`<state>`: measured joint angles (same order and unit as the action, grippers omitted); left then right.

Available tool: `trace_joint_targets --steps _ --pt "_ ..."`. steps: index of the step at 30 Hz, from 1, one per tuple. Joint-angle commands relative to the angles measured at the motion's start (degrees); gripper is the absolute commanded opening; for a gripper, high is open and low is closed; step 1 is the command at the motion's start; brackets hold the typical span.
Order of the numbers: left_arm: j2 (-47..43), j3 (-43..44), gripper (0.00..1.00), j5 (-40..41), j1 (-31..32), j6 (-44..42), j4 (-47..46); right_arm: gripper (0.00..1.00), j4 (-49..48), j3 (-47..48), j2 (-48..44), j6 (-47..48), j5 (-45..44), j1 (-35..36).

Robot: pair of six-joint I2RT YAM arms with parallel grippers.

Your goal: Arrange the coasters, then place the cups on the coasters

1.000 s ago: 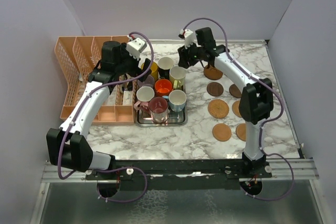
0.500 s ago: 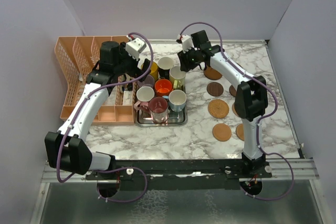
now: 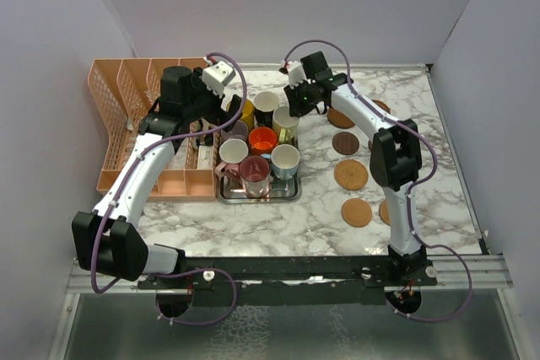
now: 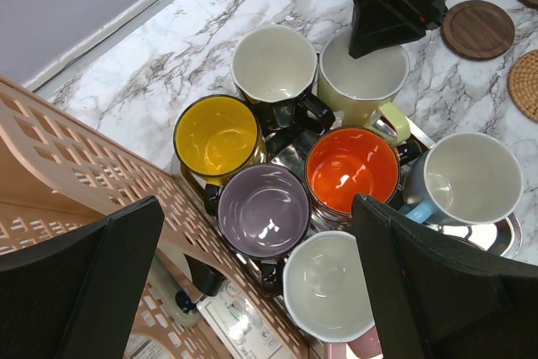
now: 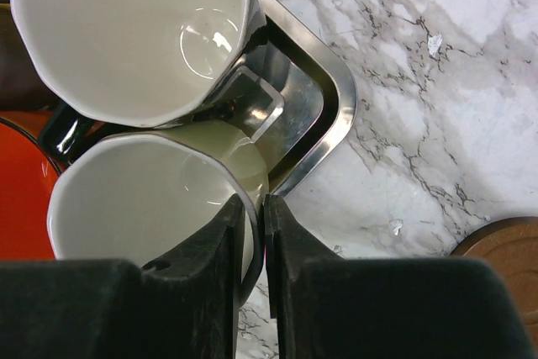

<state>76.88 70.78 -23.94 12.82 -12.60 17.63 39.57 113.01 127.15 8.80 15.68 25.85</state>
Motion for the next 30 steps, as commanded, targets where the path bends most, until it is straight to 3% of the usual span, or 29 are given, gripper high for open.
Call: trace_joint_targets --steps 1,7,19,30 --pt "-1.17 -0.65 0.99 0.01 0.0 -0.92 -0.43 0.11 0.74 1.8 0.06 -0.44 -1.73 0.43" --pt "-1.21 -0.94 0.99 0.3 -0.02 -1.33 -0.33 0.01 2.26 3.34 -0.81 -0.6 -1.71 0.43" --pt "-1.5 -0.39 0.99 1.52 -0.01 -0.51 0.04 0.01 5.64 7.46 -5.72 -2.22 -4.49 -0.53" --pt "-1.8 0.1 0.99 2.43 0.07 -0.76 0.48 0.01 4.25 1.96 -13.23 -3.53 -2.67 -9.61"
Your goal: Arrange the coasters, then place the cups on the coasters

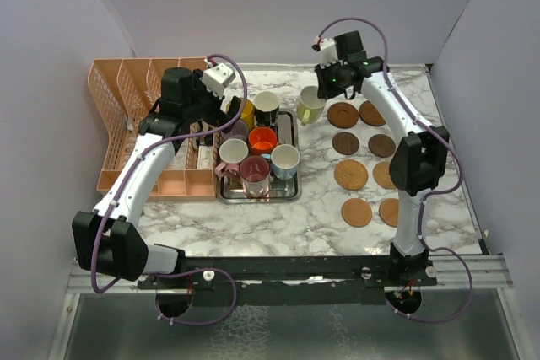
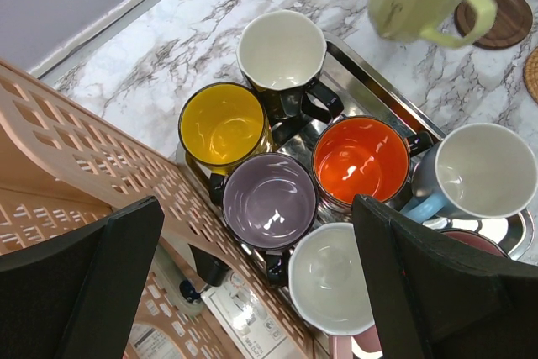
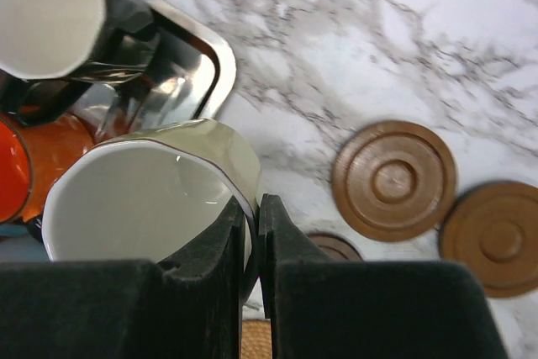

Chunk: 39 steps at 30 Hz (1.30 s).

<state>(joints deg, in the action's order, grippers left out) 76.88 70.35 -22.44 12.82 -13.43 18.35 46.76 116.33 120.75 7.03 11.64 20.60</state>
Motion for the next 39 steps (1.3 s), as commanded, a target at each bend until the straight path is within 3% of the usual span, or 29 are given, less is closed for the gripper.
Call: trace_joint_targets --steps 1,12,39 --pt "-1.89 0.38 0.99 0.91 -0.05 -0.08 -0.24 0.01 -2.91 -1.51 -7.18 -1.82 1.43 -5.41" --pt "-2.63 -0.32 0.99 -0.68 0.1 -0.83 -0.2 0.01 -3.2 -0.59 -3.93 -0.34 -4.88 -12.06" --pt "-3.27 -0.89 0.99 -2.53 0.19 -1.55 -0.15 0.01 1.43 8.47 7.5 2.07 -2.26 -27.08"
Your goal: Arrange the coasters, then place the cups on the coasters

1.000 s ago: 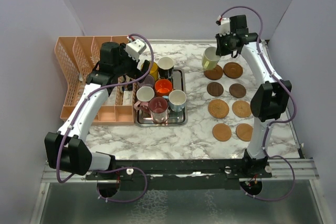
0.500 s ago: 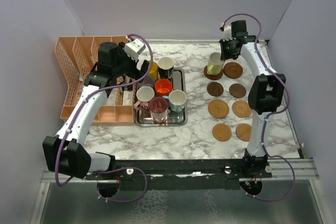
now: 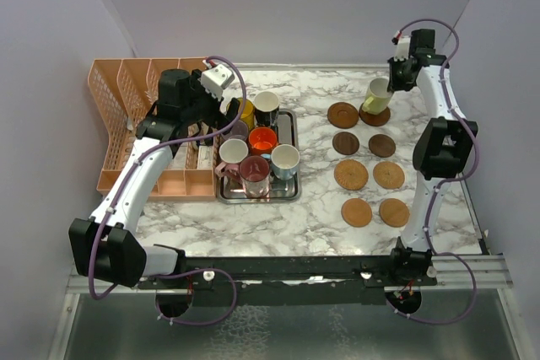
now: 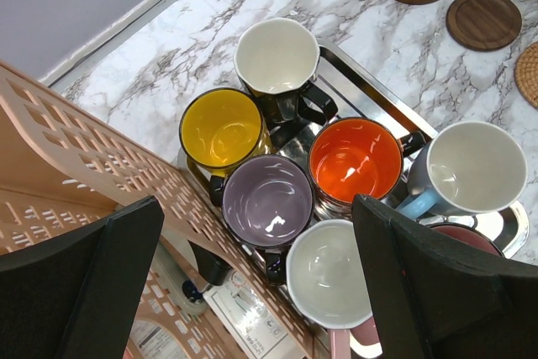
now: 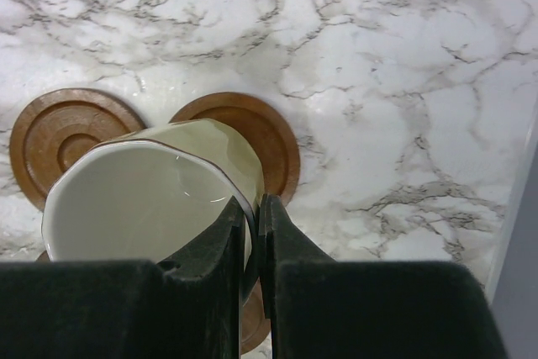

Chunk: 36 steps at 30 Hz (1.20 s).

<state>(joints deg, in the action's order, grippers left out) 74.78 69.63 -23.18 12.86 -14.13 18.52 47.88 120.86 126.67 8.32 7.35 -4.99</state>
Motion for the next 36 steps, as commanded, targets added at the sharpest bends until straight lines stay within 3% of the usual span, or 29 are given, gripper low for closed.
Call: trace_joint_targets --steps 1,36 --pt "-1.07 -0.16 0.99 -1.79 0.14 -0.86 -0.3 0.01 0.25 4.07 1.9 0.94 1.97 -1.77" --pt "-0.04 0.47 0.99 -1.36 0.13 -1.08 -0.16 0.03 4.16 7.28 5.95 3.44 5.35 -3.18"
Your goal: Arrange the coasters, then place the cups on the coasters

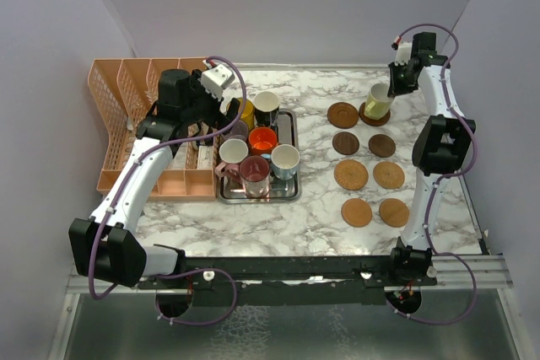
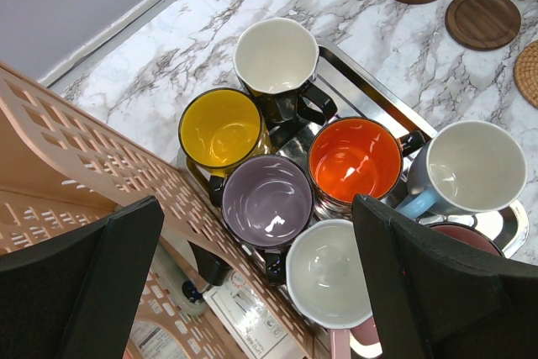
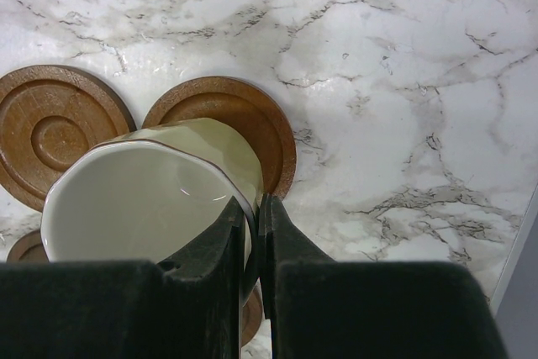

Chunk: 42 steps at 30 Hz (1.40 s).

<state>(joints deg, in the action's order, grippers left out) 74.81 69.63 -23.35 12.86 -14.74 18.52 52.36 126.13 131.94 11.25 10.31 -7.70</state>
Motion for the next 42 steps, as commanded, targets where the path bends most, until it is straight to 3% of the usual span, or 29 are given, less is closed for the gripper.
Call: trace_joint_targets --steps 1,19,25,31,42 --pt "-0.03 0.43 0.99 -1.18 0.14 -0.46 -0.13 0.05 -0.4 1.88 0.61 0.64 2.29 -0.47" --pt "2.13 0.51 0.99 0.63 1.51 -1.43 -0.59 0.28 -0.29 3.98 -0.74 1.9 2.91 -0.47" --pt "5.78 2.97 0.98 3.39 3.17 -0.4 -1.55 0.43 -1.24 4.26 -5.06 1.26 6.21 -0.47" --pt "11.96 7.56 0.93 6.52 4.83 3.54 -1.42 0.47 -4.09 0.33 -12.65 0.45 8.86 -0.47" --pt "21.84 15.13 0.88 9.83 6.78 6.78 -1.65 0.47 -9.2 -15.35 -27.83 3.58 20.74 2.43"
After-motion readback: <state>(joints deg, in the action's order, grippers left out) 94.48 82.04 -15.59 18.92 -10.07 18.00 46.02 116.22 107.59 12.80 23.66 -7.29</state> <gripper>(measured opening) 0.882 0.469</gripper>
